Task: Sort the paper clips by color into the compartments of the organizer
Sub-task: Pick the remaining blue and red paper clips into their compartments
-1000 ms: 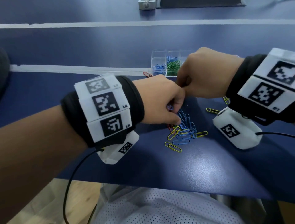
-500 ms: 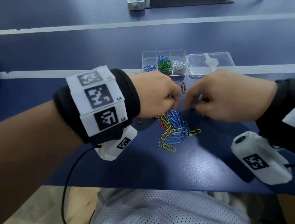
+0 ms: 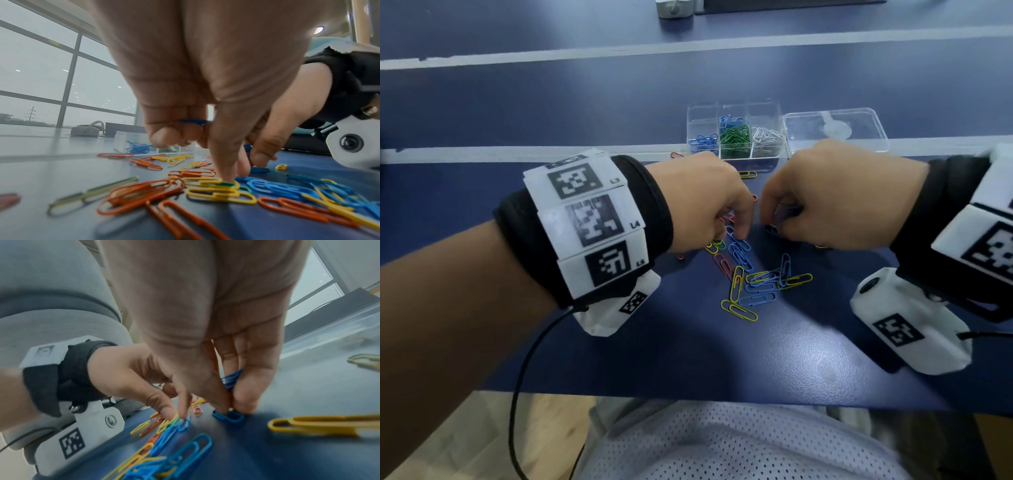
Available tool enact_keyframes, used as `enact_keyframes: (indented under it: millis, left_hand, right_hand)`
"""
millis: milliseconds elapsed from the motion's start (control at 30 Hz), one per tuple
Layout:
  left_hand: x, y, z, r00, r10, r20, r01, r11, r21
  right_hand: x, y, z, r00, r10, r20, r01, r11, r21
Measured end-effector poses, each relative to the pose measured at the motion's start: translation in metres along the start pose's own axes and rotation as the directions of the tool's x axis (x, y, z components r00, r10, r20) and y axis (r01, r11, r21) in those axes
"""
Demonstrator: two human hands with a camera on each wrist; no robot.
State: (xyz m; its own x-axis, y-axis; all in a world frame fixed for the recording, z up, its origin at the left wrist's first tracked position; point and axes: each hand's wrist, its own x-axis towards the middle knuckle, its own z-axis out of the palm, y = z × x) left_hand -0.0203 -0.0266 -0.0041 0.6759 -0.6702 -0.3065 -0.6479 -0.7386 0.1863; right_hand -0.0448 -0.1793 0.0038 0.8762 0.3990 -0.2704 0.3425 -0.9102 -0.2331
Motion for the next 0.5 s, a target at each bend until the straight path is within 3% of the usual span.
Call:
enact_keyframes:
  millis: [167,500]
  left_hand:
    - [-0.0034,-0.006,-0.0007,1.0,-0.019,-0.014,0.017,0.996,-0.082]
    - [0.0014,0.003,0.0004,1.0,0.019,-0.024,-0.02,1.0,-0.014]
  right_hand:
    - [0.0002,-0.0024,0.0011,1.0,-0.006,-0.013,0.006,1.0,-0.001]
    - [-0.001,-0.0023,0.0004,1.0,-0.016,0.0,0.016,1.0,-0.022]
